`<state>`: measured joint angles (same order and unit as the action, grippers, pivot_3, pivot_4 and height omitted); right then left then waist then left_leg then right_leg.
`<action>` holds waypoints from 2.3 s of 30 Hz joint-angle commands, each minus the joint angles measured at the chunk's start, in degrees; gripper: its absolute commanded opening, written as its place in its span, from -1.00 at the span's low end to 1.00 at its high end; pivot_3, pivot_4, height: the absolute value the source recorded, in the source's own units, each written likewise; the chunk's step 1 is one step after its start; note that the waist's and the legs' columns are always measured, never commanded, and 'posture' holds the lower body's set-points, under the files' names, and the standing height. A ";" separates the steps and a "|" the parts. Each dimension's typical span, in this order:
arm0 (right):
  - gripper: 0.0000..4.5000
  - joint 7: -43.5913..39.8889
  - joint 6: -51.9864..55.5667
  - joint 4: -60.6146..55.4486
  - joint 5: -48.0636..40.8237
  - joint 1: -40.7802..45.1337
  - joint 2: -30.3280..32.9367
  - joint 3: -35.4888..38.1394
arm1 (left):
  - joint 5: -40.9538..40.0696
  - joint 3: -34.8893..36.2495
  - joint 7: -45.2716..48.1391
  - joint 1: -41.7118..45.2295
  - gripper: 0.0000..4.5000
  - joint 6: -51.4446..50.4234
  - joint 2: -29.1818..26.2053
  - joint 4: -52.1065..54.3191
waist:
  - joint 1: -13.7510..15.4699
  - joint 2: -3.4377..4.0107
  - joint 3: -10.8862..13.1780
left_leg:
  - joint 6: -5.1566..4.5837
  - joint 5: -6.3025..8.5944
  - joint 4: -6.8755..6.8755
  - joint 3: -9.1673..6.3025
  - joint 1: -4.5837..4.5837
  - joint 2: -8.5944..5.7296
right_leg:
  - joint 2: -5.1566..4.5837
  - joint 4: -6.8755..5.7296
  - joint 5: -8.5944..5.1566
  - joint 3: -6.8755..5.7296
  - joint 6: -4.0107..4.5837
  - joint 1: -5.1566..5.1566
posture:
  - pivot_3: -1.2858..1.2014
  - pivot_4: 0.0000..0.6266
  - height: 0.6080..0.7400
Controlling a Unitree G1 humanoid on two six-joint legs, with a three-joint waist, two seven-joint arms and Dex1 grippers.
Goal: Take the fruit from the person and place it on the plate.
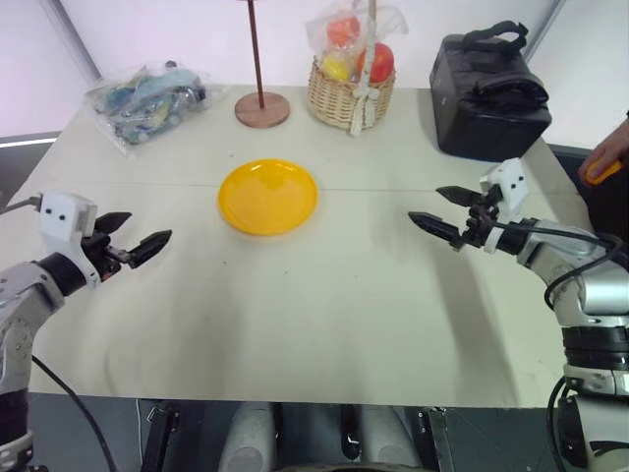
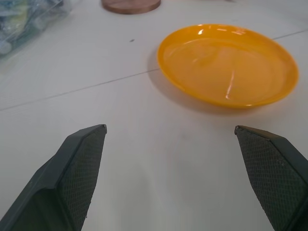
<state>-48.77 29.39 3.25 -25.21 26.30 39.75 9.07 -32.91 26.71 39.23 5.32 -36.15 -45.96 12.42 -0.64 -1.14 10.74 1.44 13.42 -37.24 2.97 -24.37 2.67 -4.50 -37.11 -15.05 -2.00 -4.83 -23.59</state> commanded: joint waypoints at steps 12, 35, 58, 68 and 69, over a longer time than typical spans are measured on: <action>1.00 0.18 -2.03 0.35 0.34 1.36 -0.63 0.32 | -1.43 2.52 -1.40 -1.13 0.98 -0.06 -0.47 3.04 | 0.03 0.00 0.00 | 0.00 0.00 0.00 0.01 0.00 0.00 | 0.01 0.00 0.00 0.00 0.00 0.00 | 0.03 -0.52 1.00; 1.00 2.87 -1.02 -1.57 -0.38 -0.09 -1.20 0.72 | -0.63 -0.09 -0.89 2.57 0.98 0.24 -0.89 1.18 | -0.01 0.00 0.00 | 0.00 0.00 0.00 0.01 0.00 -0.01 | 0.01 0.00 0.00 0.00 0.00 -0.01 | 0.03 -0.52 1.00; 1.00 2.62 0.01 -2.08 -0.49 0.03 -1.05 0.33 | -0.80 0.27 -1.00 1.41 0.98 -0.24 -0.38 1.98 | 0.00 0.00 0.00 | 0.00 0.00 0.00 0.02 0.00 -0.01 | 0.02 0.00 0.00 0.00 0.00 0.00 | 0.03 -0.52 1.00; 1.00 2.55 0.39 -2.78 -0.62 0.00 -1.28 0.00 | -0.58 0.23 -0.99 1.18 0.98 0.43 -0.16 1.85 | 0.00 0.00 0.00 | 0.00 0.00 0.00 0.01 0.00 -0.01 | 0.02 0.00 0.00 0.00 0.00 0.00 | 0.03 -0.52 1.00; 1.00 2.31 0.70 -3.34 -0.84 0.12 -1.29 -0.24 | -0.49 0.15 -1.03 1.25 0.98 0.54 -0.12 1.76 | 0.00 0.00 0.00 | 0.00 0.00 0.00 0.01 0.00 -0.01 | 0.02 -0.01 0.00 0.00 0.00 0.00 | 0.03 -0.52 1.00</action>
<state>-46.10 29.93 2.92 -25.05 25.88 38.58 8.34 -33.59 25.64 38.33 6.39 -36.73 -45.97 13.32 -0.65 -1.14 10.74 1.44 13.42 -37.24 2.98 -24.37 2.67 -4.48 -37.12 -15.05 -2.00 -4.83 -23.60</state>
